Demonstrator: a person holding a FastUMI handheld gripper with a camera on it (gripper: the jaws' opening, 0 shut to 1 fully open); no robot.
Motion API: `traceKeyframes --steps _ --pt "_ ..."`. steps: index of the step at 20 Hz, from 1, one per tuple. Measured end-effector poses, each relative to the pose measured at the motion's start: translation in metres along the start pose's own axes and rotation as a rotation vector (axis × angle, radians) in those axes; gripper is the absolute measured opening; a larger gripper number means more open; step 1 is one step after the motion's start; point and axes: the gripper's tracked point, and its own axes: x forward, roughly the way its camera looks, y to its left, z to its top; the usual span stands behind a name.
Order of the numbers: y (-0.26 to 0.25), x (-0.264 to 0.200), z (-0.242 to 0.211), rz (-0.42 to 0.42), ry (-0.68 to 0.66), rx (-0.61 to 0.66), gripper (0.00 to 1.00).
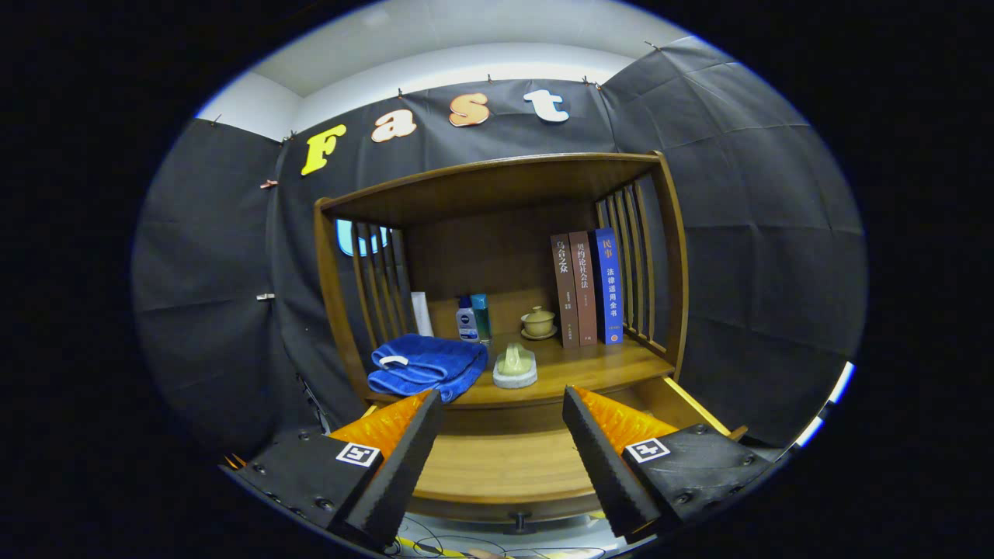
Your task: Pull open the drawer, take out the items inside it, and place them on the countertop above the cabinet.
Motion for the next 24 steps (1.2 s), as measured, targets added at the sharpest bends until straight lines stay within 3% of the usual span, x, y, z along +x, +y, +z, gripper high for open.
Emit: traceKeyframes --steps 6,13,18,24 --pt "-0.01 -0.033 -0.076 -0.022 0.006 -0.005 0.99" --pt "-0.014 -0.027 -0.15 -0.024 0.057 -0.03 0.99" --pt "-0.019 -0.003 -0.176 -0.034 0.088 -0.014 0.99" --pt "-0.021 0.004 -0.174 -0.06 0.08 0.001 0.98"
